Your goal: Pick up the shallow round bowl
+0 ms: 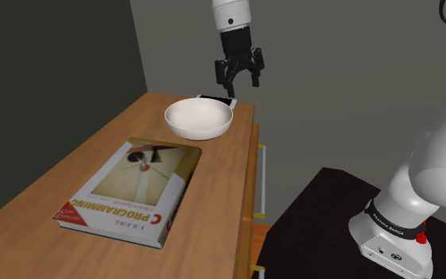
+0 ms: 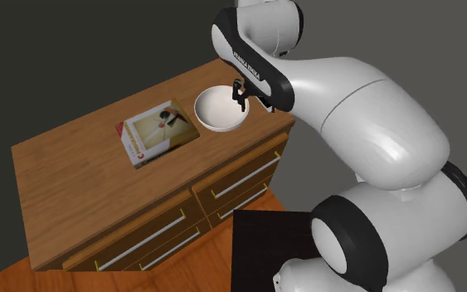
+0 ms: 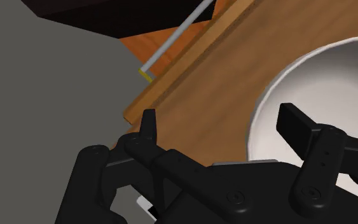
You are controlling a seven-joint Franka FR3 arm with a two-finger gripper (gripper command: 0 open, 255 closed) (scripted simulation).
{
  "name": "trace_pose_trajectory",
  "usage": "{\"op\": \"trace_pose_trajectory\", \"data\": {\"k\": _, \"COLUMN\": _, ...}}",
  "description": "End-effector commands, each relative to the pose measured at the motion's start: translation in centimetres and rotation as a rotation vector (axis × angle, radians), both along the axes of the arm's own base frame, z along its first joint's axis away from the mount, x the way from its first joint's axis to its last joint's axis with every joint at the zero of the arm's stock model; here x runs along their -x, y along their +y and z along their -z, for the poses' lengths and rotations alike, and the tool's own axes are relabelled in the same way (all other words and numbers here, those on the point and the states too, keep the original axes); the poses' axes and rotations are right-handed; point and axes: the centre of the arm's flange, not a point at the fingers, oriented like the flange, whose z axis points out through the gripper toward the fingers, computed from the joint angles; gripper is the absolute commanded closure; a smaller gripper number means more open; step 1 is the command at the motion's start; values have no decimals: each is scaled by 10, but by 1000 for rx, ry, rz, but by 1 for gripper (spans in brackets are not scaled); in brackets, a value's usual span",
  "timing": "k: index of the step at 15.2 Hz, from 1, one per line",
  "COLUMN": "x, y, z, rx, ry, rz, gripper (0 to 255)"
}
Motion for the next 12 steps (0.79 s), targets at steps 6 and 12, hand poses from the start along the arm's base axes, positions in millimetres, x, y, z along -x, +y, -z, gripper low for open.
{"op": "trace_pose_trajectory", "data": {"k": 6, "x": -44, "y": 31, "z": 15, "rx": 0, "ry": 11, "rz": 14, "gripper": 0}}
{"op": "trace_pose_trajectory", "data": {"k": 12, "x": -44, "y": 31, "z": 39, "rx": 0, "ry": 11, "rz": 14, "gripper": 0}}
